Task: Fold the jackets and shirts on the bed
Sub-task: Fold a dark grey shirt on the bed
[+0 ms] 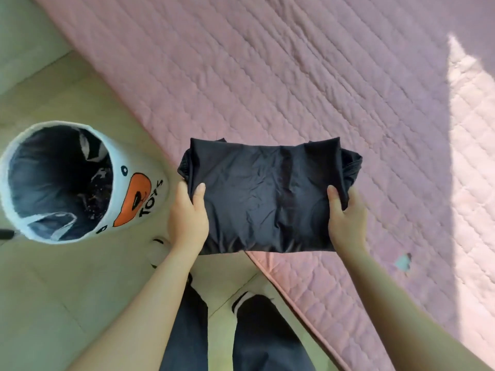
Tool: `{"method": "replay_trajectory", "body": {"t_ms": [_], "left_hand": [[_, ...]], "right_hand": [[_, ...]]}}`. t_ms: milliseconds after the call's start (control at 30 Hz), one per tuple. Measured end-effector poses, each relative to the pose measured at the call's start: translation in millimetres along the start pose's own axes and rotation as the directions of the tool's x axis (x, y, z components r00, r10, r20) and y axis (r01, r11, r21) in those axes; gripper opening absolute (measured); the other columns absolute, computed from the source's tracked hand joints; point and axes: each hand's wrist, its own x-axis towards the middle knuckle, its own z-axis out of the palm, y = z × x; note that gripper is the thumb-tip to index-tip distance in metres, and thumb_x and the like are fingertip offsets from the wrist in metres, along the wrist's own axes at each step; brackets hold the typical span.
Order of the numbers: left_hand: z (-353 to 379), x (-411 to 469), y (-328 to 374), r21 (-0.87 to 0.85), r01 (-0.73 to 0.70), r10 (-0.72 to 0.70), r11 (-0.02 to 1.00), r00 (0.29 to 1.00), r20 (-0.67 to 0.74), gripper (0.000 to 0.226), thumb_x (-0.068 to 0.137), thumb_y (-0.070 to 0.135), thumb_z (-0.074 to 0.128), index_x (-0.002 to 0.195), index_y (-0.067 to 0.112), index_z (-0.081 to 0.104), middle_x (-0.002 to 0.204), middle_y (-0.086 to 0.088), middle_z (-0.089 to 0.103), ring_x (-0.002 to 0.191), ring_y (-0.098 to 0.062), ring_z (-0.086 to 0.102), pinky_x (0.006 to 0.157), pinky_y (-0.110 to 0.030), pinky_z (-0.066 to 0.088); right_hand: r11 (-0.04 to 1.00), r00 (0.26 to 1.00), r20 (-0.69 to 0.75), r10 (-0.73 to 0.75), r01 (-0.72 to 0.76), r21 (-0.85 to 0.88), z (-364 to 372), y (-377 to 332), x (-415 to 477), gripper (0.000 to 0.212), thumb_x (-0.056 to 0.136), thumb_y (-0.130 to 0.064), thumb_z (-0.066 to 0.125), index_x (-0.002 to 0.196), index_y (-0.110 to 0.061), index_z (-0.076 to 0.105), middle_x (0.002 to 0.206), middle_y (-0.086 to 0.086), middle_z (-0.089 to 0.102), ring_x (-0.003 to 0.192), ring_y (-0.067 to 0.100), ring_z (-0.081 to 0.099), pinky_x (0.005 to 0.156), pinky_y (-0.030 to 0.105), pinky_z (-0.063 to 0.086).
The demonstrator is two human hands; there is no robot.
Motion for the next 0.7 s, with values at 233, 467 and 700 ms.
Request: {"method": "replay_trajectory", "body": {"t_ms": [233,467,700], "left_hand": [[-116,29,-79,-0.098,0.189,-0.207,0.977,0.951,-0.228,0.052,0.103,0.038,0.036,0.145,0.007,0.033,0.147,-0.011,0.043,0.132,-0.030,0.041,0.099,-0.037,0.035],[-211,66,-170,-0.180,0.354,-0.396,0.918,0.845,-0.358,0.043,0.102,0.040,0.035,0.130,0.008,0.044,0.126,-0.015,0.059,0.111,-0.040,0.055,0.082,-0.042,0.042],[-268,111,-248,-0.272,0.471,-0.543,0.839,0.746,-0.385,0.036,0.102,0.040,0.034,0.105,0.005,0.041,0.085,-0.010,0.055,0.081,-0.040,0.055,0.064,-0.042,0.041]], "right_hand": [[0.983,0.960,0.227,-0.163,0.177,-0.044,122,-103,-37,0.021,0.099,-0.037,0.049,0.098,-0.017,0.056,0.084,-0.011,0.058,0.077,0.005,0.054,0.066,0.024,0.043],[0.938,0.877,0.402,-0.264,0.331,-0.106,252,-194,-89,0.024,0.098,-0.041,0.047,0.101,-0.019,0.056,0.086,-0.014,0.059,0.081,0.005,0.057,0.072,0.028,0.047],[0.822,0.789,0.508,-0.345,0.515,-0.242,372,-258,-126,0.034,0.099,-0.042,0.045,0.110,-0.012,0.056,0.088,-0.008,0.058,0.080,0.016,0.057,0.071,0.027,0.041]]}}
